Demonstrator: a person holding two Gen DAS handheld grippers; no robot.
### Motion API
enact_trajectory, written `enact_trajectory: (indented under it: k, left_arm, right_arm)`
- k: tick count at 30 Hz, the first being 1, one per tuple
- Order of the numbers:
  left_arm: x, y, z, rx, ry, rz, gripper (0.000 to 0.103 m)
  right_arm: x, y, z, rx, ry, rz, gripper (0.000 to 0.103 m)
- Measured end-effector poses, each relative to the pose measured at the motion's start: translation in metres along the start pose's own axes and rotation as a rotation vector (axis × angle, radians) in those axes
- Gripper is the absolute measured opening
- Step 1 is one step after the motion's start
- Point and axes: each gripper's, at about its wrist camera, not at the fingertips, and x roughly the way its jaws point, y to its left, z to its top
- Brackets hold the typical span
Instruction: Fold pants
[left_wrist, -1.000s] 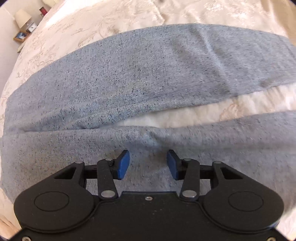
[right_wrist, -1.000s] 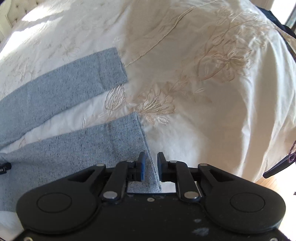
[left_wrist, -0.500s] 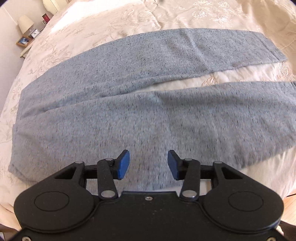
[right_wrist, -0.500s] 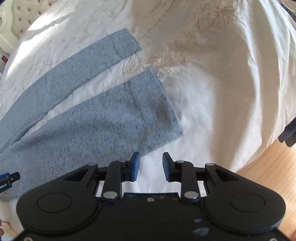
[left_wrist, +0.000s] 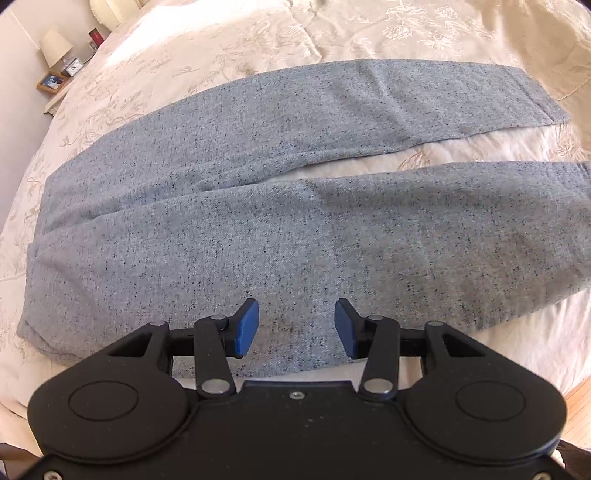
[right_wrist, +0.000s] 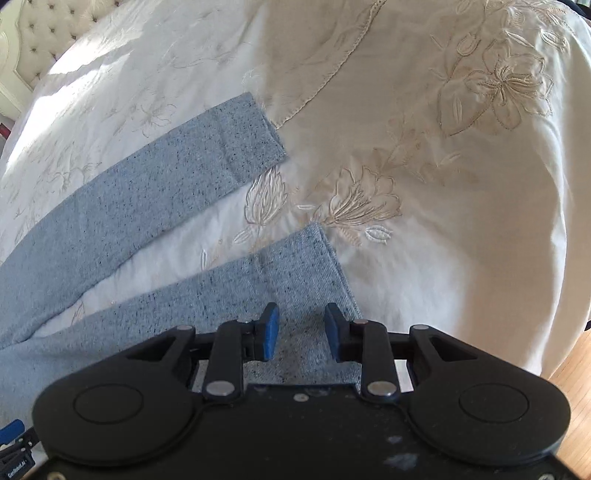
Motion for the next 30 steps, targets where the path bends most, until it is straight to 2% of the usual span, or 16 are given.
enact_trajectory:
  k: [3,6,12,15,24,30]
  left_arm:
    - [-0.003,-0.003,-0.002,0.005,-0.007,-0.002,0.053]
    - [-0.003,-0.005,-0.006,0.010,0.004,-0.011,0.053]
    - [-0.004,-0.010,-0.011,0.050,0.009,-0.002,0.053]
    - [-0.007,-0.009,-0.011,0.048,0.002,0.003,0.053]
    - [-0.009,-0.003,-0.014,0.015,0.010,0.023,0.053]
    - [-0.012,0.006,-0.019,-0.010,0.019,0.036,0.053]
  right_arm:
    - [-0.020,-0.014,-0.014,0.037,-0.004,0.019,0.030]
    - [-0.034,-0.027,-0.043,0.067,0.015,0.030,0.030]
    - [-0.032,-0.036,-0.084,0.101,0.054,0.041,0.032]
    - [-0.025,-0.031,-0.084,0.103,0.048,0.055,0.032]
    - [0.008,-0.017,-0.059,0.105,0.062,0.023,0.032]
    - [0.011,-0.020,-0.059,0.149,0.057,0.025,0.032]
